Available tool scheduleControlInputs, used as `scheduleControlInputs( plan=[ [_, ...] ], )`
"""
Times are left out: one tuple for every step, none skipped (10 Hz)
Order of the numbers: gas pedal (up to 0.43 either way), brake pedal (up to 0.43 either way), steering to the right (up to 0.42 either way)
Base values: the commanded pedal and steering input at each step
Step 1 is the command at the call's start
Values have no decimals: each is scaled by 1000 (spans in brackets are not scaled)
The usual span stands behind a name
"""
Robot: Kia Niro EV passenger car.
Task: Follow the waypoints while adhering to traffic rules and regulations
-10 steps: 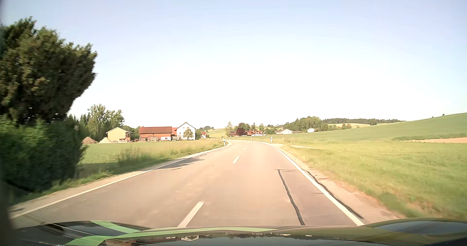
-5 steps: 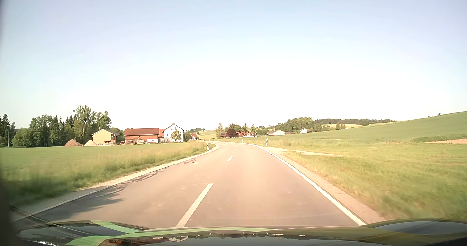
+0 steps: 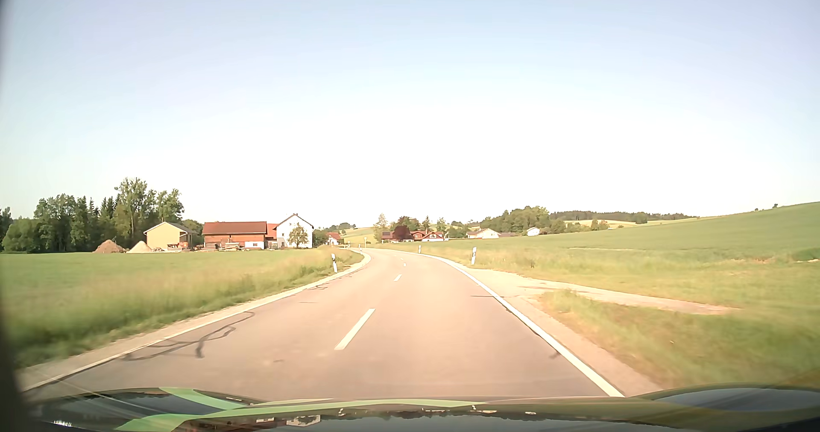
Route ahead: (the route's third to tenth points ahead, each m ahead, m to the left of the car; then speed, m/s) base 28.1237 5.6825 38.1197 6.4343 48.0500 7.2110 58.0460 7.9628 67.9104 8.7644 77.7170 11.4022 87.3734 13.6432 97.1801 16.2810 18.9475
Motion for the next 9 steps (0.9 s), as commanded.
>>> scheduleControlInputs(
  plan=[
    [150,0,-9],
    [150,0,-9],
    [150,0,-11],
    [150,0,-11],
    [150,0,-11],
    [150,0,-11],
    [150,0,-11],
    [150,0,-11],
    [150,0,-11]
  ],
)
